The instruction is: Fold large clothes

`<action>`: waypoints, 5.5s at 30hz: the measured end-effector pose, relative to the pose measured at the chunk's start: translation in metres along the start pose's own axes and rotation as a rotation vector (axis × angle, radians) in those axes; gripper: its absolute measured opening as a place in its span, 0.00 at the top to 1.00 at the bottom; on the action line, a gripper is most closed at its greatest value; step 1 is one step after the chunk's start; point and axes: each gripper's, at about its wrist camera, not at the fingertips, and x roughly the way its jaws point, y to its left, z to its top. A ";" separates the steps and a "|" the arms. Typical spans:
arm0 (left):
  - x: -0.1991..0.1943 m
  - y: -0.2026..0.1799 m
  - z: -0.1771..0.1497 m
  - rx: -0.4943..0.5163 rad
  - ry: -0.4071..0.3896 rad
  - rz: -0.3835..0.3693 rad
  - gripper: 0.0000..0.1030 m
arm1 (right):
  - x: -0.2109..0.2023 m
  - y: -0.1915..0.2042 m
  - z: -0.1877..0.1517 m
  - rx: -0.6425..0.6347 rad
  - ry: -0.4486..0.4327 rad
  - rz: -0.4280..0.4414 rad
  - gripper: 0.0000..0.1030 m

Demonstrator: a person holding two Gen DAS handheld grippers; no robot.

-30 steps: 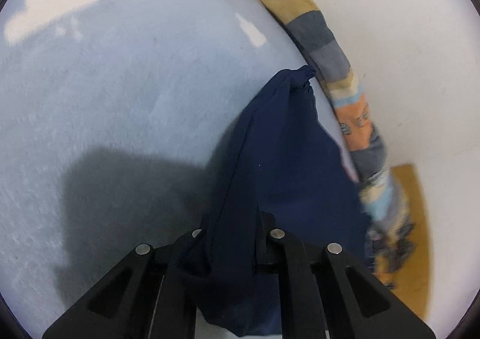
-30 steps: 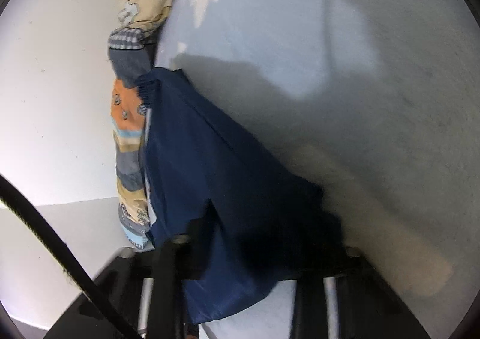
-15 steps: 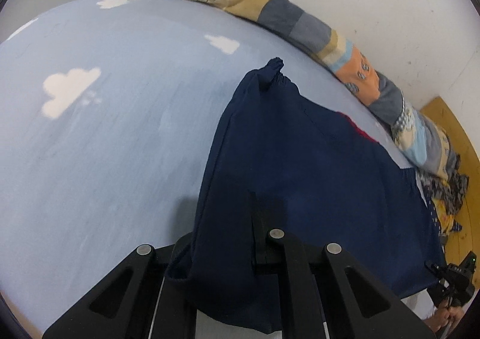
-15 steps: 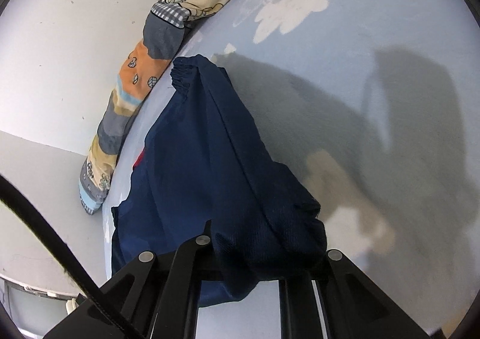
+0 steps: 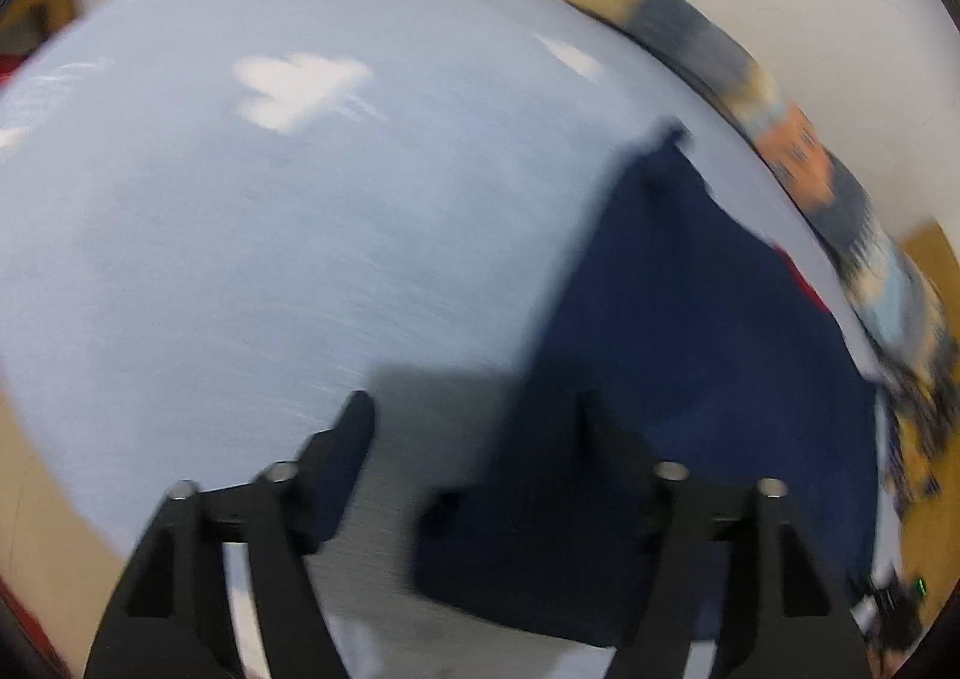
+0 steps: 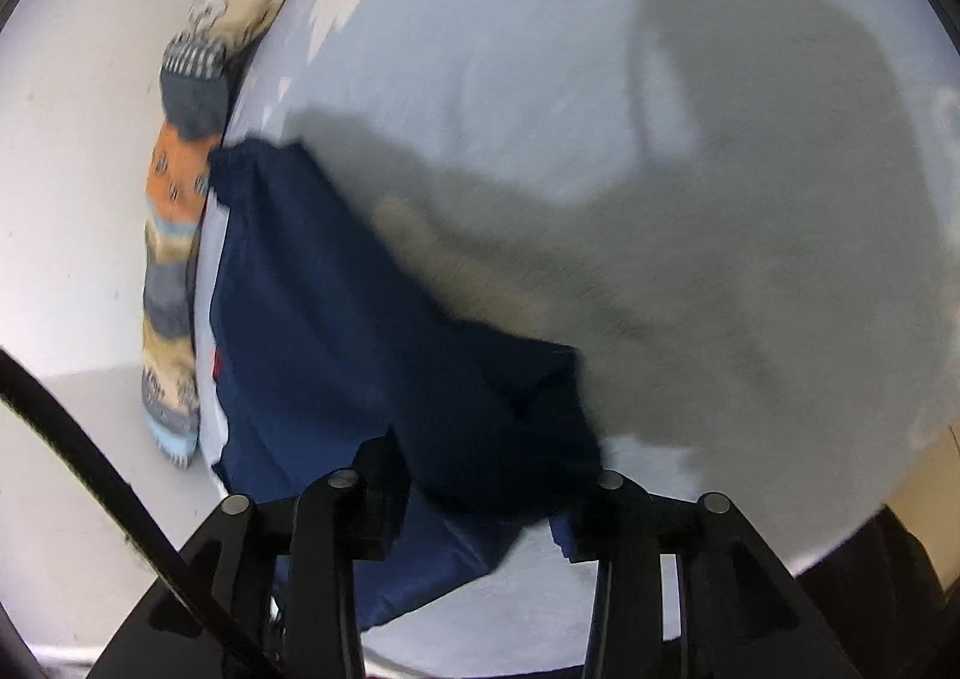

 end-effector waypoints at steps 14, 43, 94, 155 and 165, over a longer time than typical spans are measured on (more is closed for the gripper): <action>-0.021 -0.095 -0.010 0.368 -0.260 -0.011 0.30 | -0.050 0.051 -0.016 -0.238 -0.283 -0.023 0.47; -0.019 -0.175 -0.112 0.571 -0.114 -0.273 0.23 | -0.046 -0.033 -0.038 -0.019 -0.008 0.162 0.50; 0.032 -0.204 -0.203 0.662 -0.356 -0.159 0.14 | 0.008 0.008 -0.015 -0.098 -0.132 0.155 0.82; -0.028 0.050 0.060 0.151 -0.287 0.062 0.14 | 0.186 0.275 -0.420 -1.377 -0.096 -0.056 0.83; -0.037 0.034 0.057 0.177 -0.274 -0.088 0.14 | 0.099 0.270 -0.378 -1.266 0.103 0.247 0.58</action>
